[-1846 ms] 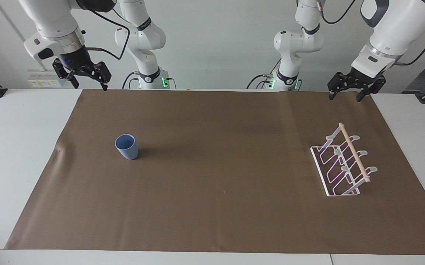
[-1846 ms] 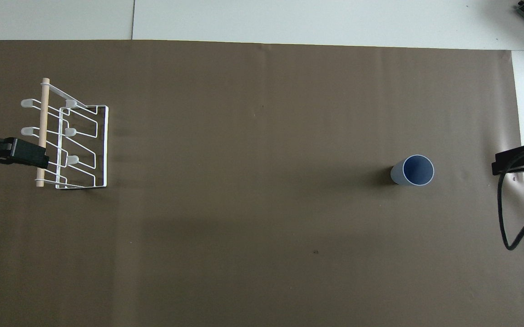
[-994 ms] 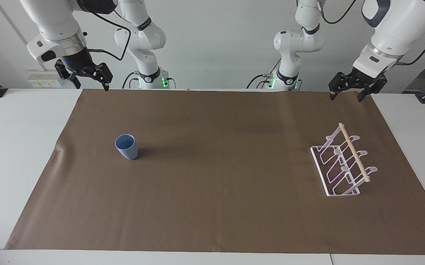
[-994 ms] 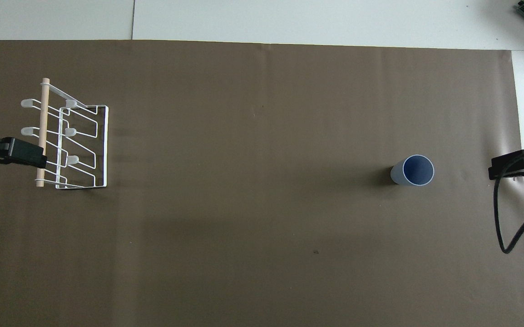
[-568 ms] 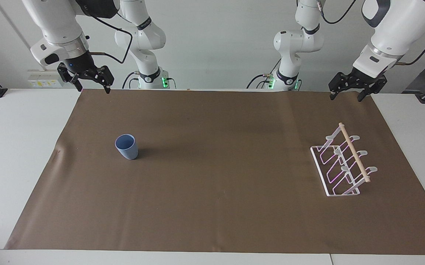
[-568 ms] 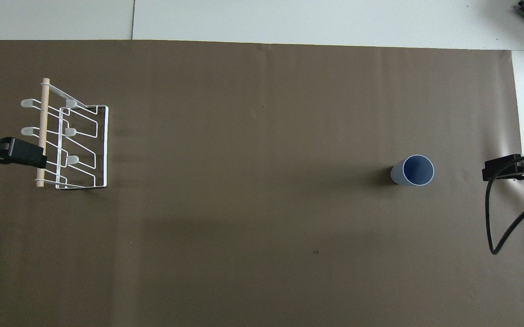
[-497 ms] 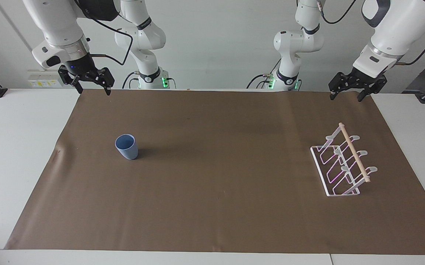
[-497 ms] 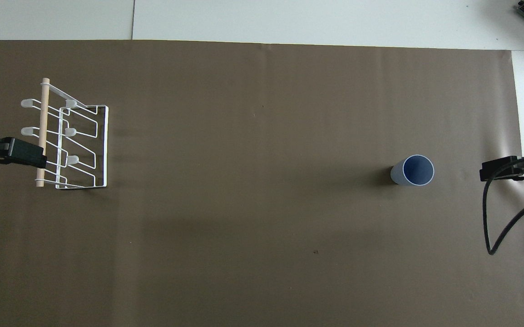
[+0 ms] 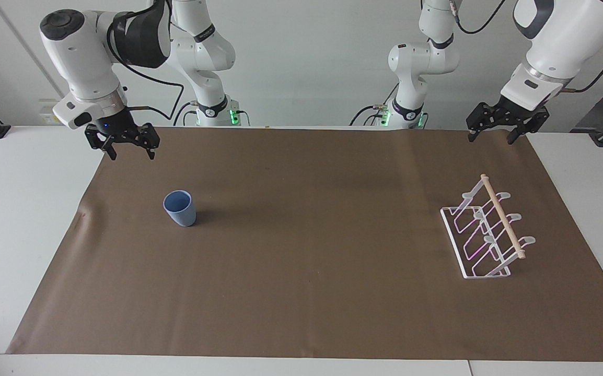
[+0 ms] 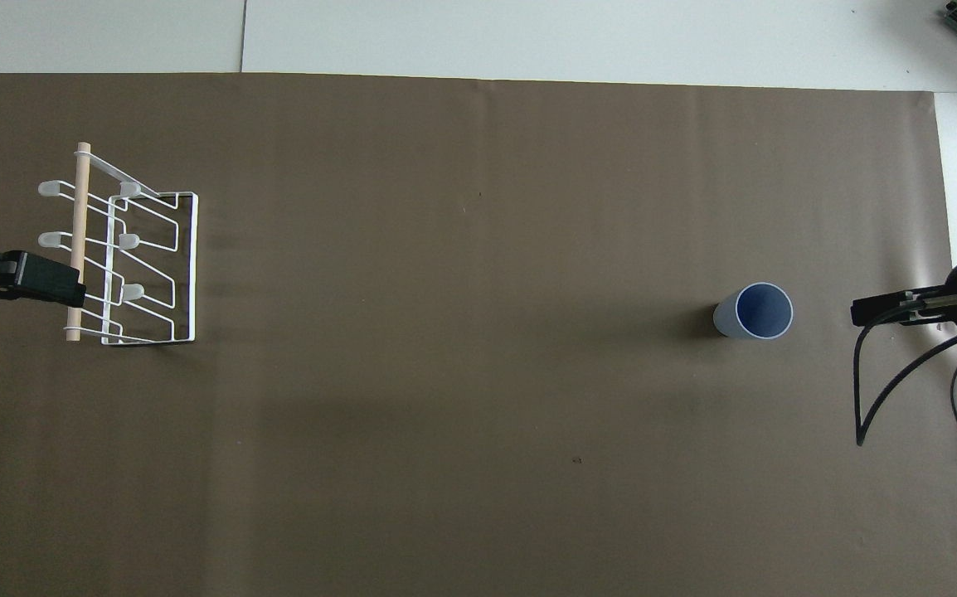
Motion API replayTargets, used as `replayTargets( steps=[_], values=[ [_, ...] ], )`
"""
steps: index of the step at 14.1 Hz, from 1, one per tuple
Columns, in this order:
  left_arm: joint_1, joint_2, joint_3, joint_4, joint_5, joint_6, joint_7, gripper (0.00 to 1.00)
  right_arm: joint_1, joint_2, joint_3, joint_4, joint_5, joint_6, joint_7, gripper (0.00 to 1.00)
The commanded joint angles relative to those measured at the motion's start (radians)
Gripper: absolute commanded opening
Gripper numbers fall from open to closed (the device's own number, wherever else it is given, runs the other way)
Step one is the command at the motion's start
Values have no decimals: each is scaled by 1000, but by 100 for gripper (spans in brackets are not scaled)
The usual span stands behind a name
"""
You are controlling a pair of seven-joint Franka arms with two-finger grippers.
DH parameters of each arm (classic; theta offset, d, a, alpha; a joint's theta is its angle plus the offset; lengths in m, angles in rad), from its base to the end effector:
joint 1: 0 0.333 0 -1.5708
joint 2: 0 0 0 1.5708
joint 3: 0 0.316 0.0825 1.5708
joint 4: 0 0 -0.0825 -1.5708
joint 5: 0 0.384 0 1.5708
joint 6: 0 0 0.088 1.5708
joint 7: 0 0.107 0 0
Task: Hang cup on cup holder
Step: 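Reach the right gripper down into the blue cup's opening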
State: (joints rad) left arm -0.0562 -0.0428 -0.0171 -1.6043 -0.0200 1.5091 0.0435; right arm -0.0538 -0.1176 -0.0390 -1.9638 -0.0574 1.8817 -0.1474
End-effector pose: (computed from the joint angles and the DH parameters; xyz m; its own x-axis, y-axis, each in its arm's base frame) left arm 0.5328 -0.0416 0.6269 0.9917 -0.1176 -0.0515 -0.1166 -0.9929 0.0215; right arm 0.5259 -0.0540 0.5277 0.9970 0.0720 0.0272 0.0705 -0.9960 0.0552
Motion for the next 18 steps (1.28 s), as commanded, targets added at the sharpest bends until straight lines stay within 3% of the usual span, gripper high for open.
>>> replayTargets(
  steps=[1, 7, 13, 18],
  values=[
    [9, -22, -4, -25, 18, 3, 4, 100, 2, 56, 4, -27, 57, 106, -24, 100],
    [9, -22, -4, -25, 18, 3, 4, 100, 15, 208, 7, -41, 71, 256, -43, 100],
    [9, -23, -4, -25, 18, 3, 4, 100, 14, 174, 7, -156, 71, 315, -118, 100],
    [9, -23, -4, -25, 18, 3, 4, 100, 11, 179, 7, -182, 71, 364, -130, 100]
  ],
)
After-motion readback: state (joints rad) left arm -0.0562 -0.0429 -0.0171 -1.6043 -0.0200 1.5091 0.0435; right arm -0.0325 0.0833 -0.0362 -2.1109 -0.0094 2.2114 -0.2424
